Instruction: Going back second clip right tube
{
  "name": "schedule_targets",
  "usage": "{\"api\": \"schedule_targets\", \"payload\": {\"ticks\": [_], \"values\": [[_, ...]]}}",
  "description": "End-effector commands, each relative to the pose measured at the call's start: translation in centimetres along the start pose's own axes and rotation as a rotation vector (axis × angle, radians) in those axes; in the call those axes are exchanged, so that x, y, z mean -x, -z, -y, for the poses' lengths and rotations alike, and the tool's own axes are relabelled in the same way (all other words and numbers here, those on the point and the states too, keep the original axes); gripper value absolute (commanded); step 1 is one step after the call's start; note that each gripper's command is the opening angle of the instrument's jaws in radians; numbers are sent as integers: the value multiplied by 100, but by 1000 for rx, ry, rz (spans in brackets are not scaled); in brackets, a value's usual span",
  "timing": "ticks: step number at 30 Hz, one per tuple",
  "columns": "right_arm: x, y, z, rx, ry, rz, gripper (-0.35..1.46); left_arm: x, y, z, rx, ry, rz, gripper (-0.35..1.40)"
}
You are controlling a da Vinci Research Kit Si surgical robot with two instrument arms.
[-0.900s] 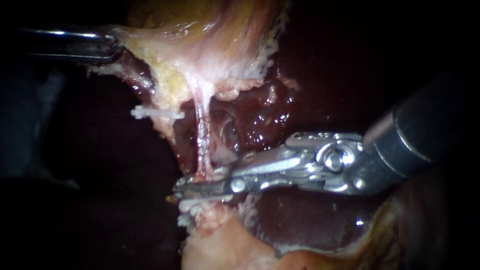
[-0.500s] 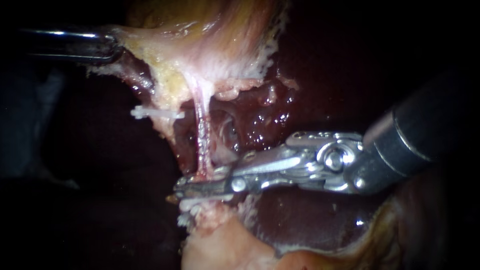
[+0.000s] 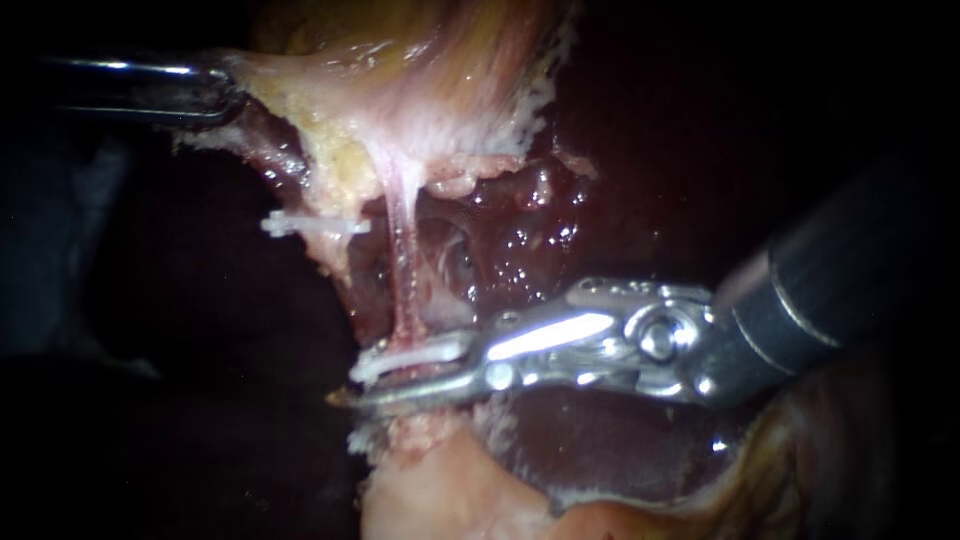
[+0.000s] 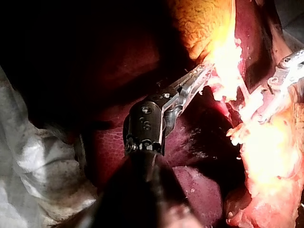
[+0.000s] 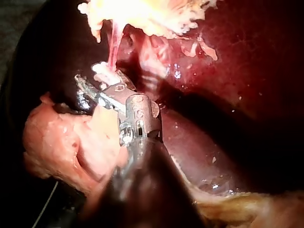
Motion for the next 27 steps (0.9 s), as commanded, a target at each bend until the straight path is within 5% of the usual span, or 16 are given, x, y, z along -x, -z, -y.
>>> {"api": "schedule_targets", "payload": {"ticks": [1,11,27], "values": [[1,0,-3,11,35,12,45,1,-1,0,0,0,0,-35],[7,20,-14,109,239,2,49,1,-1,0,0,-1,0,-35],[4,148,0,165,470,15,50,2,0,0,1,-1,0,-35]]}}
